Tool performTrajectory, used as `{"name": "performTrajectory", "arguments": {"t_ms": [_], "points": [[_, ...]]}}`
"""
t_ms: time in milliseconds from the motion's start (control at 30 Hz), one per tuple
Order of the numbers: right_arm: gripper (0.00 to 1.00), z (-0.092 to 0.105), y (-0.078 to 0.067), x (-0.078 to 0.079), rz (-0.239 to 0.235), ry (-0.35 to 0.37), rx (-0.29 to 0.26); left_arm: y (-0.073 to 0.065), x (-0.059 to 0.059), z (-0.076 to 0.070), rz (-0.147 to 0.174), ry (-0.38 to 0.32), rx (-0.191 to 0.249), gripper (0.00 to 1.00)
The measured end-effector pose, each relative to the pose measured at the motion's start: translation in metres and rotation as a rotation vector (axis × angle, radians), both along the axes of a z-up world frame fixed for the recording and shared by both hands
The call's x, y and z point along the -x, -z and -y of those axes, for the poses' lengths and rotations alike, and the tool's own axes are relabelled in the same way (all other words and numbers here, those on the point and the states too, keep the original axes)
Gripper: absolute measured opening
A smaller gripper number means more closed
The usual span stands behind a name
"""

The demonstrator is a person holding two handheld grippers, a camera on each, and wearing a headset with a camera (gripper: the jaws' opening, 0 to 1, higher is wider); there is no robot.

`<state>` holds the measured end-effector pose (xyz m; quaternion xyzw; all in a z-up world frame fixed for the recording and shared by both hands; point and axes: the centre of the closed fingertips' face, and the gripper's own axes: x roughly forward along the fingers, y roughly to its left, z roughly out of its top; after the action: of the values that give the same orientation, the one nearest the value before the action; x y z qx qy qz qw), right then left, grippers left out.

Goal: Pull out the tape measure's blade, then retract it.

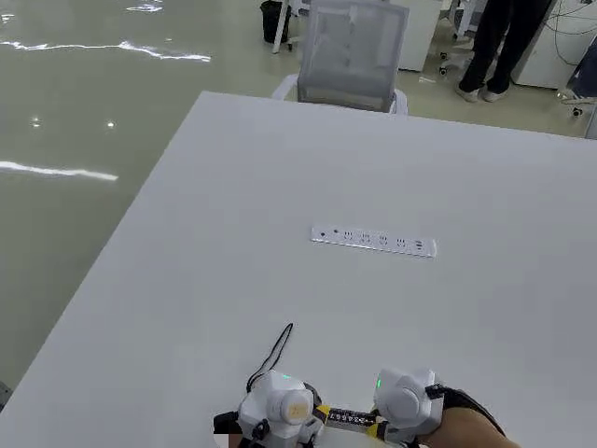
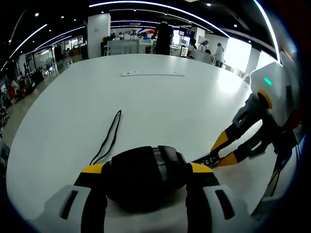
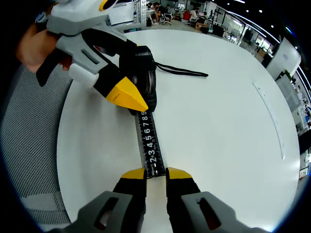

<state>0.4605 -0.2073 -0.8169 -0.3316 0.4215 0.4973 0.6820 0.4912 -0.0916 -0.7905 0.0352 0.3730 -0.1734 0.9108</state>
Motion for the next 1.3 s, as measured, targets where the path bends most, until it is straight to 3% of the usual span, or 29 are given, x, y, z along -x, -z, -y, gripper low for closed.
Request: {"name": "performTrajectory", "arguments": {"t_ms": [1300], "points": [[0.14,-0.022,0.002,-0.004,-0.006,-0.007,-0.027,0.000,0.000,0.000,0.001,0.003,0.004,0.63]]}}
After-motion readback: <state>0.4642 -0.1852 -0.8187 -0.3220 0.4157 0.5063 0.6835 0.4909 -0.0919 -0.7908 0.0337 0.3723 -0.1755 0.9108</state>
